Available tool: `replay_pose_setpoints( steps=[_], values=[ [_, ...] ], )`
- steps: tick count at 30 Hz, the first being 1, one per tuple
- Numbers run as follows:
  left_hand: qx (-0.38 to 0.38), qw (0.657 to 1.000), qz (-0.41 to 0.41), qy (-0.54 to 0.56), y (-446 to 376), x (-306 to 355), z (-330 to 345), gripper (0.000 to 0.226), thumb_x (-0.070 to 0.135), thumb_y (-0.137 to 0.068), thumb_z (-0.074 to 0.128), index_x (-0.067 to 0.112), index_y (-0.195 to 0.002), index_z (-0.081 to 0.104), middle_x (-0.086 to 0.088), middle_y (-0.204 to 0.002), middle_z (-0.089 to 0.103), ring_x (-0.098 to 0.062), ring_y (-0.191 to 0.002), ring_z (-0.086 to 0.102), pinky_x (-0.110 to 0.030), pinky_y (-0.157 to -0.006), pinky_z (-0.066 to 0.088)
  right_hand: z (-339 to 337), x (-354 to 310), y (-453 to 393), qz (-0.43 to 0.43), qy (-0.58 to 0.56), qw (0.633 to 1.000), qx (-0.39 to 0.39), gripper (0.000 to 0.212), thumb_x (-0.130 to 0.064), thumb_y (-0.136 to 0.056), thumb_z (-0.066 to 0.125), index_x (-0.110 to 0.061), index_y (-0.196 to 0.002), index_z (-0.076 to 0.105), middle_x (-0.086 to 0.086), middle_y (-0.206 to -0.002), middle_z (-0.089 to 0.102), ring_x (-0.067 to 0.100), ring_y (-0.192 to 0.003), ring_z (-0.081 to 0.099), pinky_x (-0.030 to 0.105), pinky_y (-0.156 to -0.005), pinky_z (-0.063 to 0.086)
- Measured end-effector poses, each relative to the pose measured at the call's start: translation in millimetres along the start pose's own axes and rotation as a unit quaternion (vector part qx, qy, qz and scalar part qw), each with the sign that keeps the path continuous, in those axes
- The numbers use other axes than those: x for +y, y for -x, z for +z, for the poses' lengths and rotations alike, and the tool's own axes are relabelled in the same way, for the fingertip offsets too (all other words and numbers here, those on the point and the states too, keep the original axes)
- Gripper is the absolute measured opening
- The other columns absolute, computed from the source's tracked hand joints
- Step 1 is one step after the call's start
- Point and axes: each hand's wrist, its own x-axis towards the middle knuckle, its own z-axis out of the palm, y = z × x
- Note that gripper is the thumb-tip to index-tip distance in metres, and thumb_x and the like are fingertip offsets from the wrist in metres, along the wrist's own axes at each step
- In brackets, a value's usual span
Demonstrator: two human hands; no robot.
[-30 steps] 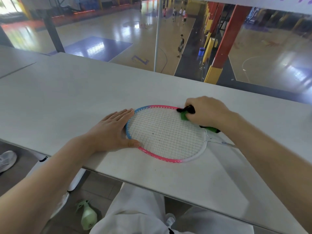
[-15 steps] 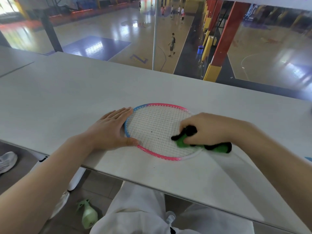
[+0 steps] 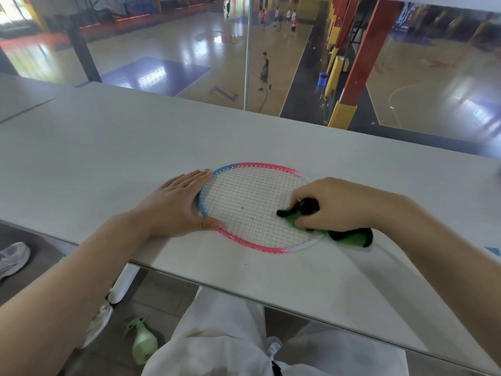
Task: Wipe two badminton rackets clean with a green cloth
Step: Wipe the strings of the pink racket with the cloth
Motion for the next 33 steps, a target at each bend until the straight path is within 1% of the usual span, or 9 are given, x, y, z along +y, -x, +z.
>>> replay_pose_setpoints(
  steps=[2,4,12,15,17,22,27,29,33],
  values=[
    [0.002,1.0,0.002,-0.002,0,-1,1,0.135,0.103,-0.049,0.026,0.028,-0.157,-0.001,0.014,-0.163,0.0,-0.003,-0.149,-0.002,-0.024,-0.117,0.001,0,-8,14,-0.003,-0.027,0.996,-0.081,0.017,-0.042,-0.083,0.066,-0.044,-0.099,0.062,-0.019,-0.091,0.064,0.002,-0.083,0.061,0.026,-0.076,0.053],
    [0.001,1.0,0.007,-0.003,0,-1,1,0.135,0.104,-0.049,0.025,0.028,-0.157,-0.001,0.014,-0.163,0.0,-0.003,-0.149,-0.002,-0.024,-0.118,0.001,-4,-10,17,0.002,-0.013,0.995,-0.098,0.02,-0.041,-0.083,0.067,-0.046,-0.101,0.062,-0.021,-0.094,0.063,0.001,-0.084,0.061,0.026,-0.078,0.053],
    [-0.004,1.0,0.006,-0.002,0,-1,-1,0.137,0.105,-0.046,0.024,0.029,-0.157,-0.002,0.015,-0.163,0.001,-0.002,-0.148,-0.003,-0.023,-0.118,0.0,-29,22,-32,0.076,0.132,0.988,0.032,0.016,-0.036,-0.086,0.063,-0.034,-0.101,0.062,-0.006,-0.094,0.061,0.016,-0.084,0.057,0.033,-0.072,0.051],
    [-0.005,1.0,0.004,-0.001,-1,-2,0,0.138,0.106,-0.045,0.023,0.03,-0.157,-0.002,0.016,-0.163,0.0,-0.001,-0.148,-0.003,-0.022,-0.117,-0.001,-27,35,-44,0.11,0.196,0.966,0.13,0.014,-0.038,-0.092,0.057,-0.026,-0.1,0.059,-0.003,-0.083,0.056,0.018,-0.075,0.053,0.027,-0.054,0.035],
    [0.001,1.0,0.003,-0.002,-1,-3,1,0.134,0.104,-0.048,0.027,0.03,-0.157,-0.002,0.017,-0.163,0.0,0.0,-0.148,-0.004,-0.021,-0.115,-0.003,-18,34,-43,0.114,0.19,0.964,0.145,0.014,-0.036,-0.092,0.055,-0.025,-0.1,0.059,-0.002,-0.083,0.056,0.019,-0.075,0.053,0.027,-0.053,0.033],
    [0.009,1.0,0.008,-0.013,-2,-4,3,0.131,0.103,-0.052,0.026,0.029,-0.157,-0.002,0.016,-0.163,0.0,0.0,-0.148,-0.004,-0.021,-0.116,-0.003,0,11,-5,0.038,0.08,0.994,0.062,0.005,-0.035,-0.087,0.06,-0.033,-0.091,0.059,-0.01,-0.085,0.06,0.011,-0.076,0.057,0.029,-0.063,0.047],
    [0.015,1.0,0.015,-0.014,-3,-6,5,0.129,0.101,-0.055,0.029,0.028,-0.157,-0.001,0.015,-0.163,0.001,-0.001,-0.148,-0.002,-0.021,-0.116,-0.002,-6,-3,21,0.021,-0.038,0.994,-0.105,0.019,-0.041,-0.08,0.069,-0.047,-0.097,0.064,-0.022,-0.091,0.064,0.0,-0.084,0.061,0.025,-0.08,0.053],
    [0.011,1.0,0.016,-0.01,-4,-7,4,0.129,0.101,-0.056,0.03,0.028,-0.157,-0.001,0.015,-0.163,0.001,0.0,-0.148,-0.003,-0.021,-0.115,-0.003,-14,0,17,0.033,-0.015,0.993,-0.113,0.02,-0.038,-0.08,0.07,-0.046,-0.097,0.064,-0.023,-0.093,0.063,0.001,-0.085,0.061,0.027,-0.082,0.053],
    [0.001,1.0,0.014,-0.006,-4,-6,2,0.13,0.101,-0.054,0.031,0.028,-0.157,-0.002,0.016,-0.163,0.0,0.002,-0.146,-0.005,-0.021,-0.115,-0.003,-27,13,-5,0.076,0.085,0.993,-0.032,0.018,-0.031,-0.082,0.064,-0.039,-0.098,0.064,-0.013,-0.091,0.062,0.011,-0.081,0.06,0.035,-0.076,0.054]
  ],
)
